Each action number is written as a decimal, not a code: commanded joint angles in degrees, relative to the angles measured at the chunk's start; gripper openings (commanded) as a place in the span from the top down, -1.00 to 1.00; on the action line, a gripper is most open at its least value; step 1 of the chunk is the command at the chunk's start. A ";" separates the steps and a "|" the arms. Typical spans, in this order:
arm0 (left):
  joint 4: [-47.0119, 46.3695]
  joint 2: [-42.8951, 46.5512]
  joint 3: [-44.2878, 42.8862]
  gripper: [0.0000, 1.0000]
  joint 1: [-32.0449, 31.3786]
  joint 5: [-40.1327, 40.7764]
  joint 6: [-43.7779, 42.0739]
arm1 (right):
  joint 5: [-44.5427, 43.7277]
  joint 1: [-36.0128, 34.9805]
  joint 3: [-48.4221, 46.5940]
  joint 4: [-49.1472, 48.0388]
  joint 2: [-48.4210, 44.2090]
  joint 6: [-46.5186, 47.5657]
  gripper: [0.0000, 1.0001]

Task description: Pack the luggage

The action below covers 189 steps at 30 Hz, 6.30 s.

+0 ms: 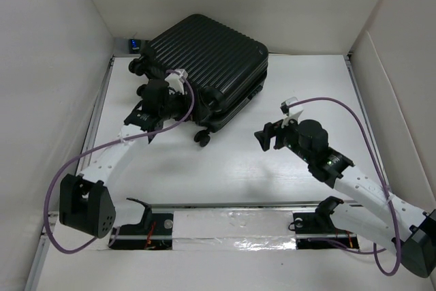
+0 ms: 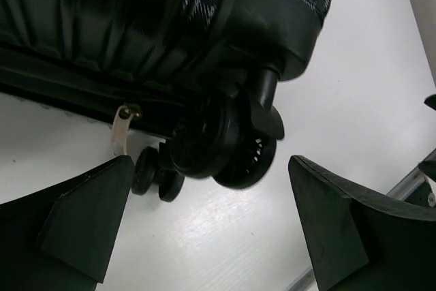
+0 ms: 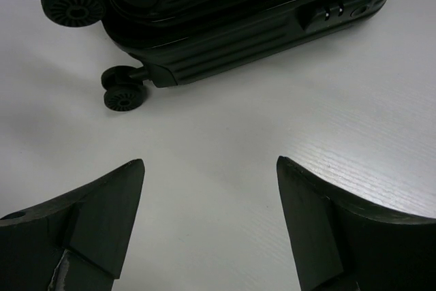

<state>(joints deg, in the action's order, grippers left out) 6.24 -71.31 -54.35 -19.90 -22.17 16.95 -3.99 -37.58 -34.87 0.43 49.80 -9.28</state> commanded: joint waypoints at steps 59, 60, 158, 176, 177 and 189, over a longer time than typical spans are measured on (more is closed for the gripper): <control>-7.58 8.19 -12.37 -0.82 -28.29 46.68 15.82 | 5.39 28.18 5.17 -1.73 -1.99 -7.77 0.47; -6.60 9.42 -10.62 -0.78 -20.35 46.96 18.44 | 6.00 28.18 5.08 -2.35 -1.81 -8.29 0.45; -31.64 12.00 31.94 0.66 -64.47 54.96 23.57 | 24.89 24.40 -16.44 -13.08 30.25 1.10 0.78; -31.12 10.56 19.81 -0.52 -64.47 54.86 20.05 | 27.19 19.32 22.11 -24.77 -12.78 -9.18 1.00; -28.94 11.01 19.11 -0.54 -64.47 55.65 20.92 | 27.45 18.69 23.26 -24.16 -14.45 -8.48 0.98; -17.95 5.48 9.35 -0.61 -63.42 56.80 24.88 | 38.43 15.17 21.51 -36.26 0.00 -1.18 -0.02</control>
<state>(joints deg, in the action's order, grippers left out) -15.81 -64.47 -41.56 -83.88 33.93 40.07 29.06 -22.57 -10.79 -26.55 45.36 -13.10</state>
